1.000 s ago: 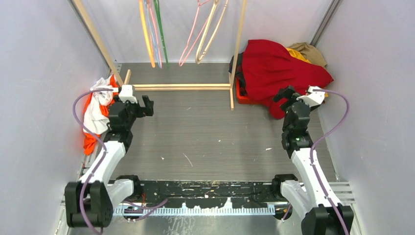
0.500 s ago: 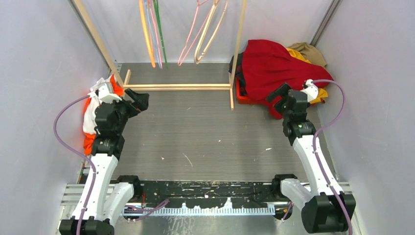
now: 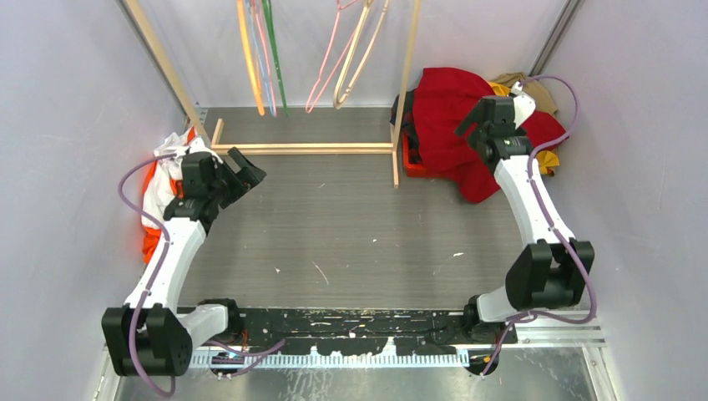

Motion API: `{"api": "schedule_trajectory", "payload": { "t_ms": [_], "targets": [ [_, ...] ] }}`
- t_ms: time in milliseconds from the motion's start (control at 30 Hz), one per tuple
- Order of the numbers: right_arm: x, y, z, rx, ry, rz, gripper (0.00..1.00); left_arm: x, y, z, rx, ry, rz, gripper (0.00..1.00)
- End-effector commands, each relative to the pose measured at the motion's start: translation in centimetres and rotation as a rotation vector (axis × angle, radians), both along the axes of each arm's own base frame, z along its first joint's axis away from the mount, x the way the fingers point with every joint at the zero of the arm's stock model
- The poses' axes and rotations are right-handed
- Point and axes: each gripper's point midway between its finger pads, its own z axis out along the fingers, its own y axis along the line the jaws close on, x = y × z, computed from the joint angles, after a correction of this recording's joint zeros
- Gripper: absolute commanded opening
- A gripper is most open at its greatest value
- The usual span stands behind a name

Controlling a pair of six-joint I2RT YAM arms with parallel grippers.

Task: Place the skirt on the hanger
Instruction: Move the skirt to the center of the board.

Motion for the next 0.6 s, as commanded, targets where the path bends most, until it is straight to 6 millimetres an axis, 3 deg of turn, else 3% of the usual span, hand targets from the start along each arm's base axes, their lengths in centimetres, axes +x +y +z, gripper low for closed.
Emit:
{"api": "schedule_trajectory", "payload": {
  "t_ms": [0,133,333,567],
  "targets": [
    [0.0,-2.1,1.0,-0.077,0.063,-0.063,0.92,-0.1,-2.3,0.5,0.005,0.043,-0.139,0.91],
    [0.3,-3.7,0.1,0.003,0.072,-0.113,0.93,-0.2,-3.9,-0.1,0.073,0.059,-0.181,0.9],
    [0.8,-4.1,-2.7,0.133,0.102,-0.103,0.91,-0.7,-5.8,-1.0,0.11,0.073,-0.242,0.89],
    [3.7,-4.0,-5.9,0.201,0.127,-0.1,0.77,-1.0,-7.2,-1.5,0.137,0.082,-0.278,0.88]
  ]
}}
